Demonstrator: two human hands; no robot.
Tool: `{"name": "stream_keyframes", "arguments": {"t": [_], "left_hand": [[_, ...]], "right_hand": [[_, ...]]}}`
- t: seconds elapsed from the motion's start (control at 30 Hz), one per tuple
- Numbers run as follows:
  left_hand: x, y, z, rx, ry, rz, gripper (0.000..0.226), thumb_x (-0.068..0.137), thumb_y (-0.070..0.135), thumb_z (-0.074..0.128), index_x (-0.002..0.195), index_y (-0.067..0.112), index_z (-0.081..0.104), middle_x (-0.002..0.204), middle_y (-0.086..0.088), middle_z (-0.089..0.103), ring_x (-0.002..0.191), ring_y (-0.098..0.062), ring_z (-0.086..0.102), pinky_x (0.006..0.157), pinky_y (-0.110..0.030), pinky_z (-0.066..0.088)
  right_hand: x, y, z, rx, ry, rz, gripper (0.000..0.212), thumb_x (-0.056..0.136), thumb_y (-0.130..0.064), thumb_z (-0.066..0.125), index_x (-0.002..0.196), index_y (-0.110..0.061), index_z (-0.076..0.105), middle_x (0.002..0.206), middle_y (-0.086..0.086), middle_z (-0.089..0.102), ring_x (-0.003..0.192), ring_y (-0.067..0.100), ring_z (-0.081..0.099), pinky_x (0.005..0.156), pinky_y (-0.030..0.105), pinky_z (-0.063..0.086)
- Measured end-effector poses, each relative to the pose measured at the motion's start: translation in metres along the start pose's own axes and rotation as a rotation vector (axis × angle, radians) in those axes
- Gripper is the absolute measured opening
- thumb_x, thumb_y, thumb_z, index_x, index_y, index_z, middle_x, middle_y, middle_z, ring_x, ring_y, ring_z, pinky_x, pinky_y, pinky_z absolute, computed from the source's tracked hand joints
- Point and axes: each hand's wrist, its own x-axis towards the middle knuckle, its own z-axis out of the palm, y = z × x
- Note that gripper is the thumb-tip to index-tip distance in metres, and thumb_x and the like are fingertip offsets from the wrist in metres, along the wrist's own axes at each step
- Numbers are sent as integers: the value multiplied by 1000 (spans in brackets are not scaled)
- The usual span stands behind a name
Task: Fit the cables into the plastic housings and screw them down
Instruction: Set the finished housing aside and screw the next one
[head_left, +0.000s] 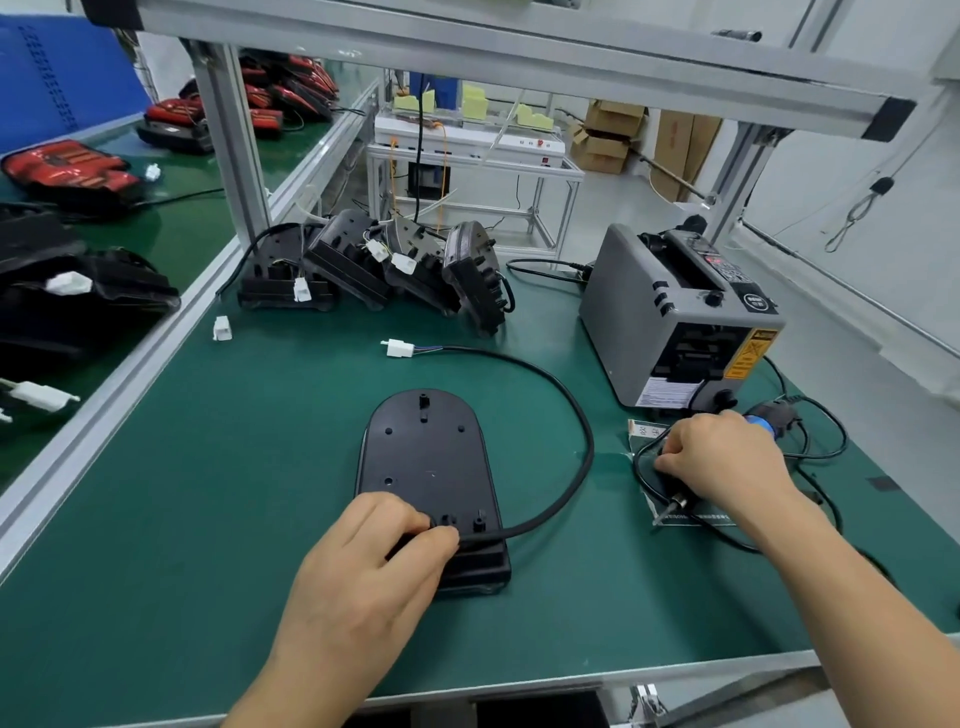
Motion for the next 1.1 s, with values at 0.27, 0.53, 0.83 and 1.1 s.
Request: {"name": "stream_keyframes", "arguments": {"t": [0.27, 0.53, 0.83, 1.1], "left_hand": [[1, 3, -3, -9, -20, -24, 9, 77, 6, 71, 82, 12, 68, 81, 1, 49, 74, -19, 47, 61, -25, 39], [1, 5, -4, 2, -50, -49, 6, 77, 6, 72, 79, 12, 69, 81, 2, 49, 75, -18, 47, 59, -24, 38], [1, 5, -3, 62, -49, -20, 6, 78, 4, 69, 81, 8, 72, 74, -6, 55, 74, -20, 43, 60, -25, 36], [2, 6, -4, 75, -44, -3, 14, 86, 6, 59, 80, 6, 72, 70, -7, 55, 71, -21, 44, 55, -32, 42]], "right_hand": [[2, -2, 7, -31, -2, 4, 13, 84, -31, 54, 85, -32, 67, 77, -8, 53, 98, 19, 48, 69, 31, 35], [-24, -21, -28, 869, 59, -86, 18, 81, -16, 71, 67, -27, 69, 66, -12, 65, 68, 5, 56, 62, 25, 42], [-71, -118, -56, 1239, -456, -479, 15, 76, -15, 77, 69, -28, 72, 82, -12, 65, 76, -7, 56, 70, 5, 37], [-66, -122, -58, 1148, -522, -481, 17, 78, -14, 75, 69, -28, 71, 76, -14, 66, 71, -7, 57, 65, 2, 38]]}}
